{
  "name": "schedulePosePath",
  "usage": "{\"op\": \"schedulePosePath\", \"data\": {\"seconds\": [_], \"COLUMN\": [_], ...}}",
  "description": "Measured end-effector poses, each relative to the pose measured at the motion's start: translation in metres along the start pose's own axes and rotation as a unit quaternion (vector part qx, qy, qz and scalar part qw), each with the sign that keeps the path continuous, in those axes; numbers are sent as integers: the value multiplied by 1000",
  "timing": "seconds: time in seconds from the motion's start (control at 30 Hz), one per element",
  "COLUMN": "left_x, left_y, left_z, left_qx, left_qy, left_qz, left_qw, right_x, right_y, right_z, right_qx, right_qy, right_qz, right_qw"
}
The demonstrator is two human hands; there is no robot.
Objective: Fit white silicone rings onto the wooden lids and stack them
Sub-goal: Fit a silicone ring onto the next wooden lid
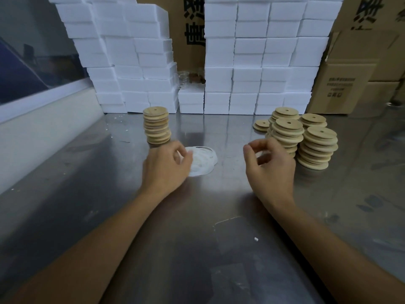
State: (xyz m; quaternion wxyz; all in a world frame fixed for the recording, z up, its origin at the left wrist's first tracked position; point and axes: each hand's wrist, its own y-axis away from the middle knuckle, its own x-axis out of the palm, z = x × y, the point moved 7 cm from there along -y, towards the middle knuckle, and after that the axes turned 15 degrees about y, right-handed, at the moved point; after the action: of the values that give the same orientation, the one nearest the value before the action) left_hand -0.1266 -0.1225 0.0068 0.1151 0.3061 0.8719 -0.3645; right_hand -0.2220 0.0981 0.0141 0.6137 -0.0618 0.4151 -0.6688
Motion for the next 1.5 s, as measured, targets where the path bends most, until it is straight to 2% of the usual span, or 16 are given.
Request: {"op": "schedulePosePath", "data": {"seconds": [0.07,0.13,0.2,0.33,0.4,0.67,0.93,1.13,1.5], "left_x": [12,22,24,24,24,25,23,23,22], "left_y": [12,20,19,18,19,20,18,18,19], "left_z": [-19,-24,-20,-15,-16,-16,-14,-14,-17], "left_qx": [102,153,138,98,88,71,57,70,90], "left_qy": [-76,-117,-111,-98,-90,-88,-67,-63,-72], "left_qz": [75,126,147,164,168,188,177,169,162], "left_qw": [989,973,973,977,978,976,980,981,980], "right_x": [-9,-17,-18,-2,-3,-21,-18,-18,-27], "right_y": [-7,-14,-21,-30,-32,-33,-36,-38,-40], "right_z": [-3,-13,-26,-45,-45,-43,-47,-50,-49], "right_qx": [-40,-51,-39,-15,-17,-39,-39,-24,-49], "right_qy": [54,90,134,225,238,191,147,118,102], "right_qz": [-42,-68,-55,31,23,-64,-53,-54,-74], "right_qw": [997,992,989,974,971,979,987,991,991]}}
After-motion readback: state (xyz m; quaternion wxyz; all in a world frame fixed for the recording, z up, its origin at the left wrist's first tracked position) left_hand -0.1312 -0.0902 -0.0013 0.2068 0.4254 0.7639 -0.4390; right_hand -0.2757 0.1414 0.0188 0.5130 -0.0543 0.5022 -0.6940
